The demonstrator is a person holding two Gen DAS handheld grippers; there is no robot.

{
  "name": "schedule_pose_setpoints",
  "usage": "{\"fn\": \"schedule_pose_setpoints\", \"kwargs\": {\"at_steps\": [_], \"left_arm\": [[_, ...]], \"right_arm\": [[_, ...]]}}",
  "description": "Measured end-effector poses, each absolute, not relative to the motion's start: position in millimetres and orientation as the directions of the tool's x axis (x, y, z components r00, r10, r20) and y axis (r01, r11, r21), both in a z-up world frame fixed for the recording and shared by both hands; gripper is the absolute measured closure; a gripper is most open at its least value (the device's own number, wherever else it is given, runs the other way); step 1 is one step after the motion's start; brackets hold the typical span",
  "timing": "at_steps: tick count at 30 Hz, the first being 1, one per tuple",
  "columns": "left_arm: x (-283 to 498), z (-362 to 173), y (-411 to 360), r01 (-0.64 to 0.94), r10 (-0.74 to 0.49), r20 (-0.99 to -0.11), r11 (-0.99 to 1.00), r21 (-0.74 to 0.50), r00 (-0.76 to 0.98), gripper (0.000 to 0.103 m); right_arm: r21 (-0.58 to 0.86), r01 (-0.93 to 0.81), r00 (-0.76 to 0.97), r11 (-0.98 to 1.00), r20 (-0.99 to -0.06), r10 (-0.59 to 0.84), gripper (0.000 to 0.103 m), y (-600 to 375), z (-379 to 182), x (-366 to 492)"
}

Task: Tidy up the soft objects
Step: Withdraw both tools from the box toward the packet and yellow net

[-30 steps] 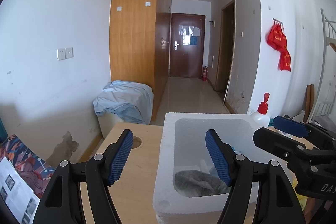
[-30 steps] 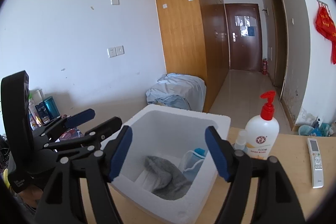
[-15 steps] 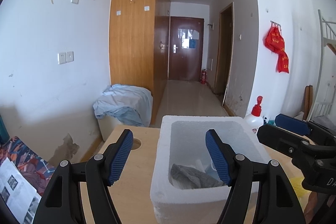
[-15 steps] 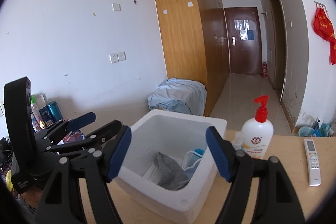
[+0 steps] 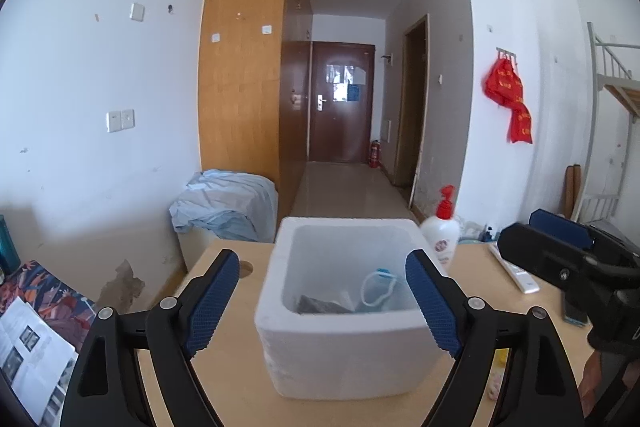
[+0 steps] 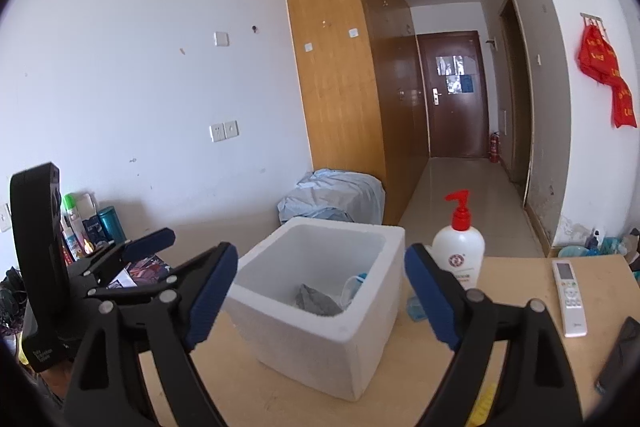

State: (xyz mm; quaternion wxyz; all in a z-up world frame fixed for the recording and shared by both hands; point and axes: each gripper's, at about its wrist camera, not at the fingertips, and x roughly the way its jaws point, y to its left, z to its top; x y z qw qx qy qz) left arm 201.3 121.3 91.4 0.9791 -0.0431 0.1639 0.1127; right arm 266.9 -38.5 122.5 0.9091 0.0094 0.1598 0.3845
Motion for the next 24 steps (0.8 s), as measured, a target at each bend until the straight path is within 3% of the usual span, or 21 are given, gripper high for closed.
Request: {"fn": "schedule_pose_setpoints", "kwargs": {"at_steps": [13,15,24], "left_arm": [[154,80,79,-0.174,0.139,-0.357,0.982,-0.069,0.924,0.012],[145,80,74,-0.170,0.134,-0.351,0.983,-0.073,0.927,0.007],[117,79,49,-0.146,0.120,-0.320,0.988,-0.059,0.940,0.002]], "right_arm": [[0.129,-0.671,0.687,0.730,-0.262,0.678,0.002,-77,121,222],[0.127,-0.664,0.695,0.737,-0.257,0.671,0.001,-83,120,214],[0.120,-0.626,0.727,0.770,-0.266,0.633,0.000,-109,110,193]]}}
